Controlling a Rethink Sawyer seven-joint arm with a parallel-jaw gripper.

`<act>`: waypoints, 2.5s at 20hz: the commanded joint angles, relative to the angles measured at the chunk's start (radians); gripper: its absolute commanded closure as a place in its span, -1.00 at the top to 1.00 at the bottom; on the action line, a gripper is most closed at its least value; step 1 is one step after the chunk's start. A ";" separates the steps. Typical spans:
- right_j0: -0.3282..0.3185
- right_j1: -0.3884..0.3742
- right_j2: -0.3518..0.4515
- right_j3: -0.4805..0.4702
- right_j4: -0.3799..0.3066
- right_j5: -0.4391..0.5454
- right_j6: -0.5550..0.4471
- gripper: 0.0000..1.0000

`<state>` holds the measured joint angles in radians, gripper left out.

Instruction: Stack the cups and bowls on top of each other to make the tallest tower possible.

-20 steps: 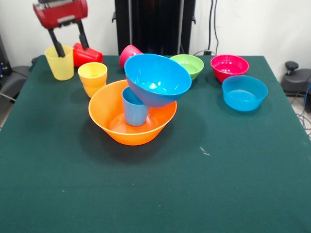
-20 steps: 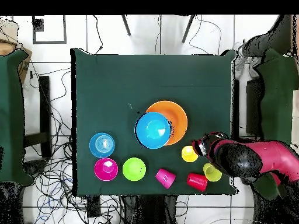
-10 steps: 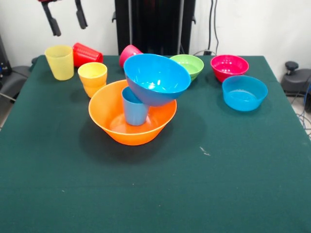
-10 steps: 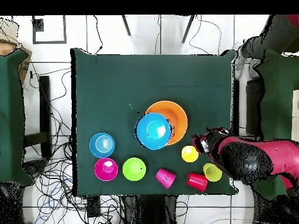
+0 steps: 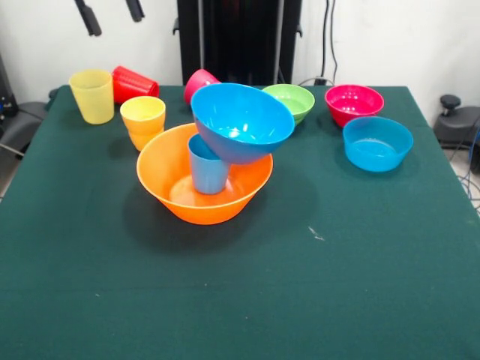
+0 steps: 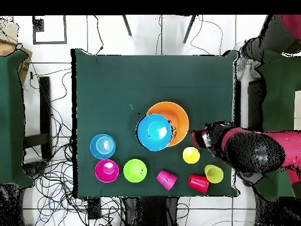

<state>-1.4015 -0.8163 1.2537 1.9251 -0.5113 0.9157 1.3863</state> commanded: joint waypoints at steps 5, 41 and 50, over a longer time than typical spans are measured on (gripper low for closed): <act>-0.021 -0.001 0.150 0.112 0.041 0.043 -0.161 1.00; 0.087 0.221 -0.073 0.152 -0.106 -0.190 -0.064 1.00; 0.042 0.208 -0.015 0.191 -0.054 -0.169 -0.060 1.00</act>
<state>-1.3558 -0.6323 1.2600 2.0322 -0.5553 0.7649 1.3828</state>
